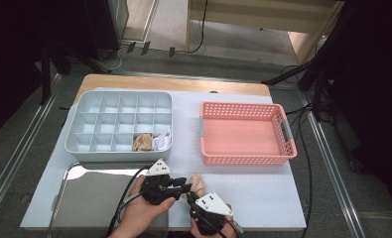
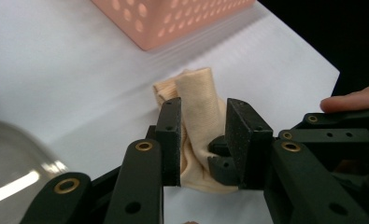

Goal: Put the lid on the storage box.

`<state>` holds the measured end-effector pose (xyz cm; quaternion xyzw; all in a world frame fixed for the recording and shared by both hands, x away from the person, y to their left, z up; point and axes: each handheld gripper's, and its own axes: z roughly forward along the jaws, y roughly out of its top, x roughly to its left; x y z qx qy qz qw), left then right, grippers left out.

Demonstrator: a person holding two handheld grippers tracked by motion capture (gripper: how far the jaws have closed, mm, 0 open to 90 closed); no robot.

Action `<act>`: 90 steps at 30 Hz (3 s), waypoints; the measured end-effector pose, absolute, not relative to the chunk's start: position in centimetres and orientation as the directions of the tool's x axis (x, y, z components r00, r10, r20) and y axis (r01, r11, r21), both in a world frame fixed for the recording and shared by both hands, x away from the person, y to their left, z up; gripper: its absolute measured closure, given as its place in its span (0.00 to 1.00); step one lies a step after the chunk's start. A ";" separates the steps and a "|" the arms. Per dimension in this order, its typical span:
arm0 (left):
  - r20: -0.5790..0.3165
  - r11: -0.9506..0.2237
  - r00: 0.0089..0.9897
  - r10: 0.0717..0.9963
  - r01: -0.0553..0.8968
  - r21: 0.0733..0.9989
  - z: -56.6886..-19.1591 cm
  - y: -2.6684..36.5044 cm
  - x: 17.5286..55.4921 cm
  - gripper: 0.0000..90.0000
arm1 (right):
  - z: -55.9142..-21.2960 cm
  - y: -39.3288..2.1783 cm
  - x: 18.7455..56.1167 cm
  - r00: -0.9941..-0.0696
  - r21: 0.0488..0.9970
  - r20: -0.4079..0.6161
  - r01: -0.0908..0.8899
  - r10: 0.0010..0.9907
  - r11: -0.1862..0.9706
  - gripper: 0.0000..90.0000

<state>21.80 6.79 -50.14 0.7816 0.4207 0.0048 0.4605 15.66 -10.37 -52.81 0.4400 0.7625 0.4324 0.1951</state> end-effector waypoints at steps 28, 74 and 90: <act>-0.455 -0.146 0.610 0.649 0.686 0.712 -51.1 5.8 22.6 0.52 | -53.1 -11.4 15.1 -0.528 0.822 0.100 0.522 0.843 0.229 1.00; -0.352 -0.108 0.605 0.714 0.591 0.799 -48.1 10.8 21.8 0.84 | -51.1 -15.3 15.3 -0.511 0.849 0.136 0.501 0.849 0.166 0.60; -0.326 -0.037 0.571 0.753 0.531 0.846 -45.5 15.6 22.2 0.84 | -50.4 -18.8 17.5 -0.428 0.863 0.206 0.504 0.880 0.043 0.00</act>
